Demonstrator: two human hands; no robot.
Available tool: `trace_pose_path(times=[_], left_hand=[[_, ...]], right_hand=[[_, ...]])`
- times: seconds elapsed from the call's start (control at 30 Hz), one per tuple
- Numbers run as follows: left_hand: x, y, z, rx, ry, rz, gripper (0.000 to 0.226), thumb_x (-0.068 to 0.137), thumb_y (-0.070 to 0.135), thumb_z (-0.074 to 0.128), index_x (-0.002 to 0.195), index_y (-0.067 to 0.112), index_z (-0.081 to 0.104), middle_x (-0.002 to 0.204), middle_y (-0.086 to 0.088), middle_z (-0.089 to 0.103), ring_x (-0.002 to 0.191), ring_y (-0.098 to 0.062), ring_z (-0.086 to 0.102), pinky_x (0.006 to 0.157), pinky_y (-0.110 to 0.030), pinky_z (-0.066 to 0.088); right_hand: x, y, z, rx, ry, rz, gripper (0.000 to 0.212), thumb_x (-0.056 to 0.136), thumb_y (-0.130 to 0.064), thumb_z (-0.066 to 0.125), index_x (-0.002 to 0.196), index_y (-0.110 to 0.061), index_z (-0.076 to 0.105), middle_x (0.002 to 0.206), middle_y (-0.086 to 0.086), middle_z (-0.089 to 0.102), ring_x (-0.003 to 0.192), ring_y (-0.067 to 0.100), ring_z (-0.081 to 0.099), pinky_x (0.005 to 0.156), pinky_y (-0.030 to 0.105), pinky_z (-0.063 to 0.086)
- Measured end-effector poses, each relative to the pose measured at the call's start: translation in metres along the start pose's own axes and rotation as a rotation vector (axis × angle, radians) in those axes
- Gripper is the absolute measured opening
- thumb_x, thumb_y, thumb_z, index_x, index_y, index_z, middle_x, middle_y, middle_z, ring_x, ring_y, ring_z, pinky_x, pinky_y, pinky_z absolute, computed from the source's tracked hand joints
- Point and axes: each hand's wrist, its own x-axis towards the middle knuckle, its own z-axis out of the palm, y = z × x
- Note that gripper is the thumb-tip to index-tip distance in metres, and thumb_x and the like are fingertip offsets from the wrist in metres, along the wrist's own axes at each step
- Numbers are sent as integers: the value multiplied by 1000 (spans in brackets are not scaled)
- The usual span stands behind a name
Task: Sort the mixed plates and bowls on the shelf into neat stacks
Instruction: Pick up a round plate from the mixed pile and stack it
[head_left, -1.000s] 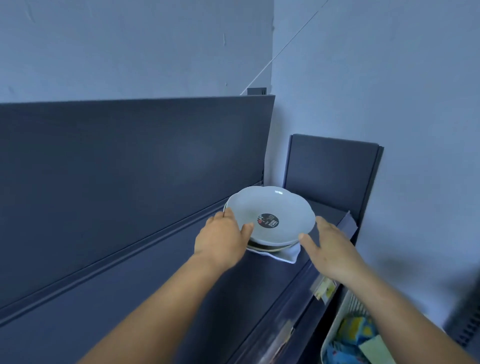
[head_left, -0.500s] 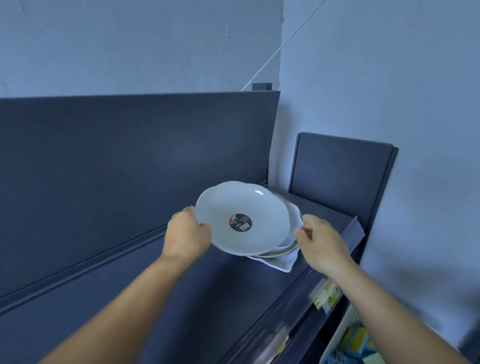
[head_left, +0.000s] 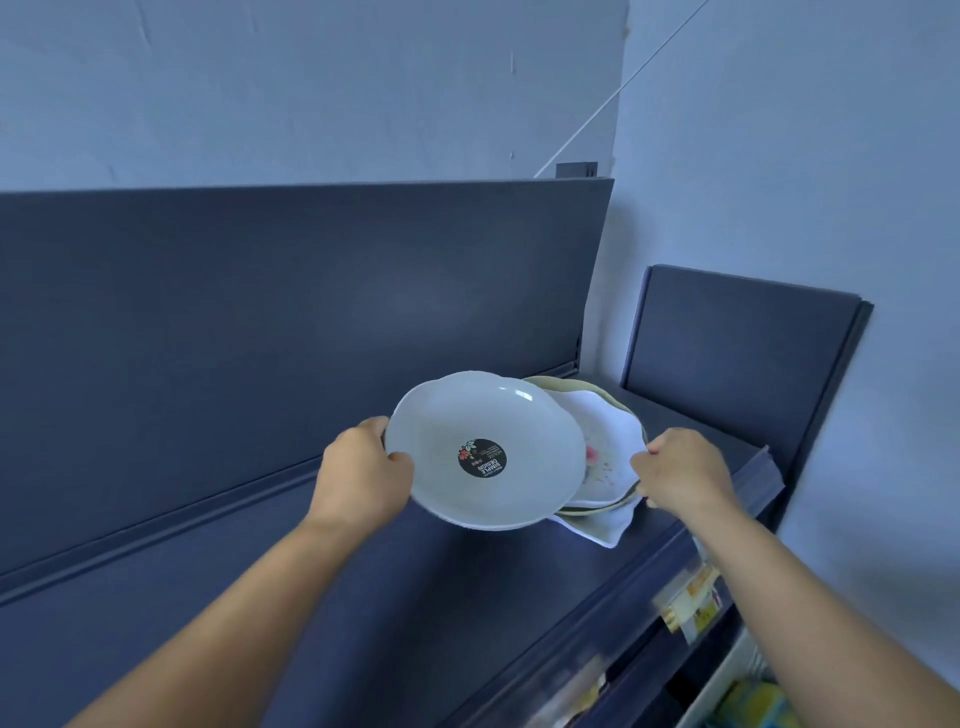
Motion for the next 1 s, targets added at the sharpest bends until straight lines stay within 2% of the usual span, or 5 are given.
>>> trace_pose_path(times=[0.1,0.33,0.43,0.67,1.0], left_hand=[[-9,-4,-6,-27,30,17,22,78,2,43,86,9,63,79,-13,67,58,-21,50,50,-26,42],[-40,-26,-39,-77,177,38,28,77,0,42,93,7,63,87,-17,67,66,-30,55,55,-42,52],[-63,-38,-64,-90,229,29,28,77,1,41,89,12,64,88,-15,67,76,-37,62,60,-48,55],[-136,-86,-148,-108,336,-48,32,78,2,41,90,20,65,90,-14,66,76,-38,63,55,-38,52],[-289,-160,-282,-31,526,-193,35,81,4,41,92,25,66,83,-1,68,75,-33,64,60,-39,55]], right_hand=[[-2,-4,-1,47,11,-30,11,69,-4,45,64,-12,50,72,20,73,71,34,70,53,26,38],[-37,-26,-3,226,78,-72,20,74,-3,43,55,-7,48,42,4,64,62,26,71,51,23,41],[-63,-41,1,324,54,-78,20,77,-3,45,69,5,62,48,6,67,62,27,71,51,22,42],[-149,-87,28,417,-47,-185,24,80,0,44,73,7,66,55,13,66,50,26,63,70,43,56],[-323,-146,67,469,-248,-305,22,80,-3,46,78,1,67,60,12,68,51,23,66,67,35,54]])
